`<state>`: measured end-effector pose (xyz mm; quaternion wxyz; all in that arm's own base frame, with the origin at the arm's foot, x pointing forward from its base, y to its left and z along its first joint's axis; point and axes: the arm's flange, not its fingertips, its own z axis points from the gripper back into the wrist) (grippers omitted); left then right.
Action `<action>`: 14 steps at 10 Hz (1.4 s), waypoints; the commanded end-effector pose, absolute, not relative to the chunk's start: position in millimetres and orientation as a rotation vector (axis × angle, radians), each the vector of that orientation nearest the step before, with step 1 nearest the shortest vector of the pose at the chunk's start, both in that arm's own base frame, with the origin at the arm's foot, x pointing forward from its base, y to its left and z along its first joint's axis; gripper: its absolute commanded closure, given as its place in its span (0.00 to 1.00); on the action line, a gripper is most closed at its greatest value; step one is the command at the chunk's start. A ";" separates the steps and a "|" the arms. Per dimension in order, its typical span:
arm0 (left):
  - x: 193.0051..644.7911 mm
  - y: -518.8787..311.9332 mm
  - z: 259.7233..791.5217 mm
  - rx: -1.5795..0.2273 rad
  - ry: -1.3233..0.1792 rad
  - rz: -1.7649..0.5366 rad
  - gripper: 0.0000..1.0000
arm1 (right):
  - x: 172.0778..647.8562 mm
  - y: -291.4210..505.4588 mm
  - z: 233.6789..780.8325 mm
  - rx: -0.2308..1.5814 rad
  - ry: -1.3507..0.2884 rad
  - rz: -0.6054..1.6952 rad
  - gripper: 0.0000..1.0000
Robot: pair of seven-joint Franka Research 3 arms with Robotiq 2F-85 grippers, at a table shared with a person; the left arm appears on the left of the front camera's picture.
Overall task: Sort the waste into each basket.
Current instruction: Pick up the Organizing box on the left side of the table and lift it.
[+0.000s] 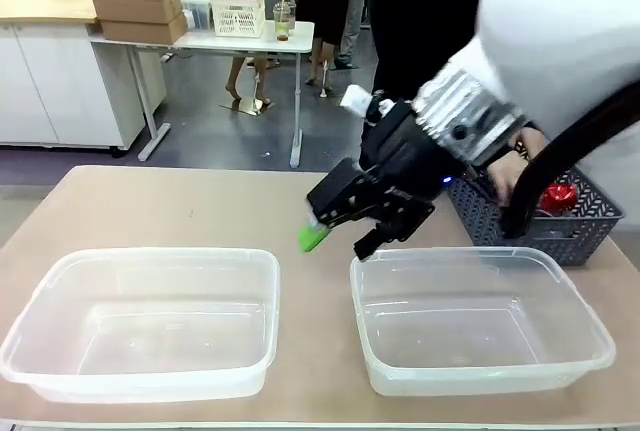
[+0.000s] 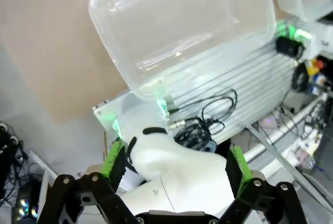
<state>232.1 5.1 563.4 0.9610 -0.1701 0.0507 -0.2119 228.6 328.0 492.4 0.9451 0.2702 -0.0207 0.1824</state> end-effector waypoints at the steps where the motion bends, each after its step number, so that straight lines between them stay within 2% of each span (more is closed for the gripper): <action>1: 220.5 2.3 518.4 -0.250 -0.014 -0.209 0.00 | 215.3 402.7 487.7 0.296 -0.063 0.142 0.00; 3: 199.4 29.8 463.8 -0.203 -0.151 -0.092 0.00 | 222.7 437.4 462.6 0.132 -0.051 0.035 0.00; 4: 191.8 40.5 430.0 -0.203 -0.168 -0.094 0.00 | 230.3 446.0 449.3 0.071 -0.044 0.001 0.00; 5: 186.1 41.5 420.9 -0.187 -0.200 -0.127 0.00 | 236.4 441.6 445.5 0.064 -0.048 -0.015 0.00; 6: 232.8 45.6 530.0 -0.237 -0.131 -0.122 0.00 | 204.6 420.7 449.1 0.157 -0.120 0.081 0.00; 7: 232.8 45.6 530.0 -0.237 -0.131 -0.122 0.00 | 204.6 420.7 449.1 0.157 -0.120 0.081 0.00; 8: 234.4 61.2 532.1 -0.219 -0.171 -0.103 0.00 | 225.6 421.9 438.2 0.095 -0.092 0.024 0.00; 9: 245.4 33.3 522.3 -0.083 -0.227 -0.079 0.00 | 220.7 431.0 427.8 0.083 -0.063 0.049 0.00; 10: 254.8 19.9 495.7 -0.010 -0.263 0.005 0.00 | 220.5 433.2 417.6 0.117 -0.035 0.045 0.00; 11: 257.5 12.1 463.3 -0.053 -0.272 0.011 0.00 | 222.7 434.1 408.8 0.130 -0.018 0.040 0.00; 13: 255.2 0.5 401.9 -0.050 -0.052 -0.062 0.00 | 231.7 431.7 394.0 0.123 0.018 0.004 0.00; 14: 252.1 -2.5 391.0 -0.046 0.037 -0.118 0.00 | 234.6 429.0 394.2 0.137 0.020 -0.003 0.00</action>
